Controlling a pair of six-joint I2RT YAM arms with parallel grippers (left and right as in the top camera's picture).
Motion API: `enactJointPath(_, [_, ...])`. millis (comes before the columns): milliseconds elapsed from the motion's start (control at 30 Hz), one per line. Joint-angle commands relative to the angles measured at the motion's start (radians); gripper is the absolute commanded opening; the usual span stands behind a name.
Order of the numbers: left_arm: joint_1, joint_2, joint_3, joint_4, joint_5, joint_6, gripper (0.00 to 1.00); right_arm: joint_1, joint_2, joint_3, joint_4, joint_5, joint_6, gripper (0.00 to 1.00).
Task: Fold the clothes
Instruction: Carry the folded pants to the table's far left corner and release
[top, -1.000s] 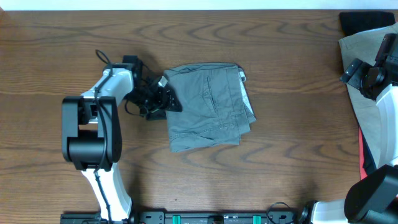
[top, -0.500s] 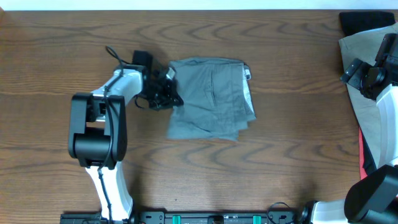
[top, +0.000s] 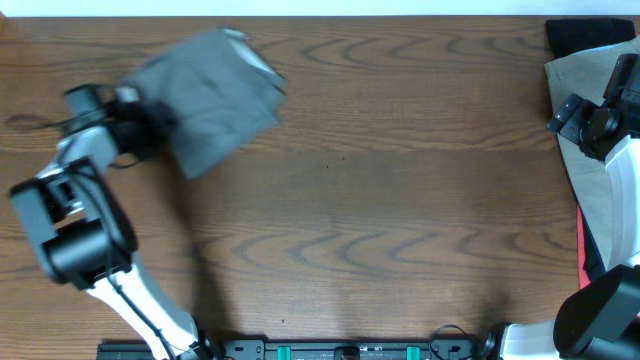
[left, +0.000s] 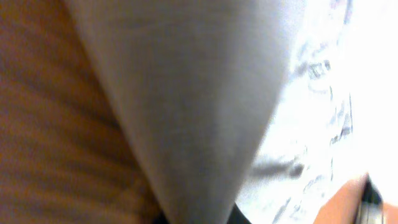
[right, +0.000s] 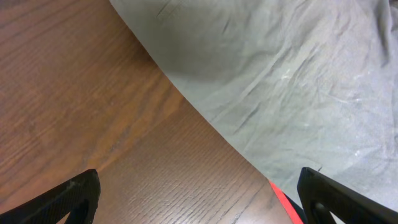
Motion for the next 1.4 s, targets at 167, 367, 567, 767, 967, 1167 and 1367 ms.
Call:
enactJointPath(167, [0.133, 0.013, -0.004, 0.078, -0.118, -0.063, 0.06, 0.001, 0.001, 0.016, 0.0, 0.007, -0.011, 0.99])
enactJointPath(367, [0.089, 0.014, -0.004, 0.175, -0.124, -0.063, 0.06, 0.001, 0.001, 0.016, -0.001, 0.007, -0.011, 0.99])
enactJointPath(567, [0.012, 0.016, -0.003, 0.254, -0.222, -0.076, 0.06, 0.001, 0.001, 0.016, -0.001, 0.007, -0.011, 0.99])
enactJointPath(767, [-0.032, 0.053, -0.003, 0.369, -0.285, -0.169, 0.06, 0.001, 0.001, 0.016, -0.001, 0.007, -0.011, 0.99])
enactJointPath(967, [-0.033, 0.134, 0.047, 0.388, -0.311, -0.163, 0.06, 0.0, 0.001, 0.016, 0.0, 0.007, -0.011, 0.99])
enactJointPath(1167, [-0.034, 0.208, 0.113, 0.399, -0.307, -0.163, 0.06, 0.001, 0.001, 0.016, -0.001, 0.007, -0.011, 0.99])
enactJointPath(1367, [-0.034, 0.216, 0.141, 0.395, -0.304, -0.159, 0.06, 0.002, 0.001, 0.016, 0.0, 0.007, -0.011, 0.99])
